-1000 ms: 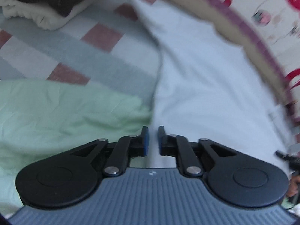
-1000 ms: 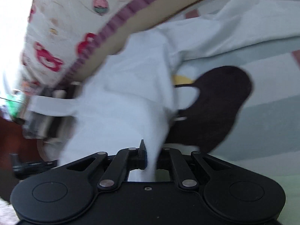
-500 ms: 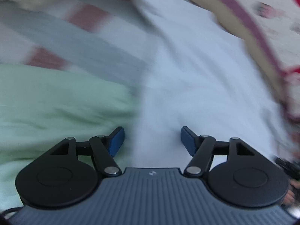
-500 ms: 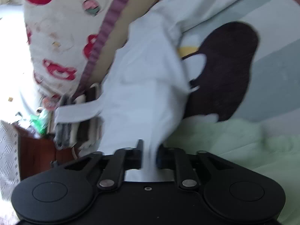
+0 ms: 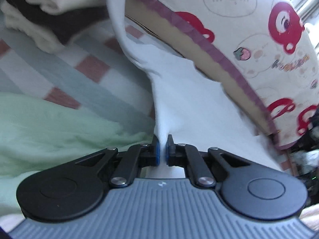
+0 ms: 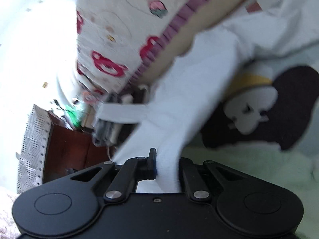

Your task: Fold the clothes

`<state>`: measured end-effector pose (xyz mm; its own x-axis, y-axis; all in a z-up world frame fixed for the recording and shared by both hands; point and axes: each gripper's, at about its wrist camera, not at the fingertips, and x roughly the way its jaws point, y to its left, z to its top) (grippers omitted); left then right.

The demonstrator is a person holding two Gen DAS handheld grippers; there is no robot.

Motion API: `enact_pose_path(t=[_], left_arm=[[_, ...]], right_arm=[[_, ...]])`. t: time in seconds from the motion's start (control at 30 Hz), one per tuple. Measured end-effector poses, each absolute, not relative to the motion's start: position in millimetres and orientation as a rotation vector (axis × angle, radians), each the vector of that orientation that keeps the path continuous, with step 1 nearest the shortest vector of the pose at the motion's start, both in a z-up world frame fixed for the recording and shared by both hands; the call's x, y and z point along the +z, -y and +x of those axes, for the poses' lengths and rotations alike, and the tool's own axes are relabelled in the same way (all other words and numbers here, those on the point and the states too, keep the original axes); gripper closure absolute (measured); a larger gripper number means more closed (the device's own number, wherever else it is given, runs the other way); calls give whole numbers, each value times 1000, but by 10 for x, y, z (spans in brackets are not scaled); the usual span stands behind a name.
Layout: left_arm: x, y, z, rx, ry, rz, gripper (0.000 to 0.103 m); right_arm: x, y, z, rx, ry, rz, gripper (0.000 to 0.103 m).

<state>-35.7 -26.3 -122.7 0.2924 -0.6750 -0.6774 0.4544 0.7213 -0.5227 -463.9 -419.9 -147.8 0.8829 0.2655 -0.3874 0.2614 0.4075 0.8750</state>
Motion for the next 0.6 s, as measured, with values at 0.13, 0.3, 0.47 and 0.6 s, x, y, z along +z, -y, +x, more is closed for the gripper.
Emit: enact_pose_path(t=[0.13,0.3,0.47,0.6], left_arm=[[-1342,388,-415,-699,-1085,-97,98],[-1386,516,-492,-665,-1098,53,97],[-1392,640,-706,-626,-1048,237,96],[-1316,584,-740,-622,-1035,234,95]], right_arm=[[-1722,4042,-4512,-114,-757,1095,95],[-1637,3746,-4370,-222,-947,837,91],[-1566,3653,-4388,-282,-967,793,86],[-1393,3620,-4481,-300,-952,743,76]])
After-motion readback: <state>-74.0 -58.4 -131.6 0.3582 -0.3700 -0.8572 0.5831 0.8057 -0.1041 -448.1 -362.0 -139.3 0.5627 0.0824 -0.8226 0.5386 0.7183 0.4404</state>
